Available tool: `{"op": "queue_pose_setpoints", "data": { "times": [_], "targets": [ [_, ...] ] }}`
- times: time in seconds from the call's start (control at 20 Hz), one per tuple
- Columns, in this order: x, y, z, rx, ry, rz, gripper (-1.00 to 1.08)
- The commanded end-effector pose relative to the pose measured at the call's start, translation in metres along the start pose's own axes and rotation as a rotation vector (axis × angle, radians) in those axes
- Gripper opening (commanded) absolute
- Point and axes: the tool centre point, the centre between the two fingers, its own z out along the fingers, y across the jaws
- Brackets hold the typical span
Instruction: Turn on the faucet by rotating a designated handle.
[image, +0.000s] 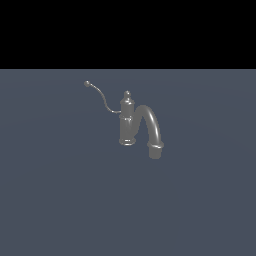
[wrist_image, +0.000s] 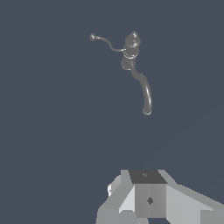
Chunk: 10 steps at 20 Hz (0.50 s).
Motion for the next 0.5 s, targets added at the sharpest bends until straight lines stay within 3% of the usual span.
{"op": "queue_pose_setpoints", "data": {
  "times": [0.0,0.45],
  "targets": [
    [0.003,-0.005,0.004,-0.001,0.0,0.022,-1.0],
    [0.026,-0.032,0.032,-0.005,0.0,0.161,-1.0]
  ]
}}
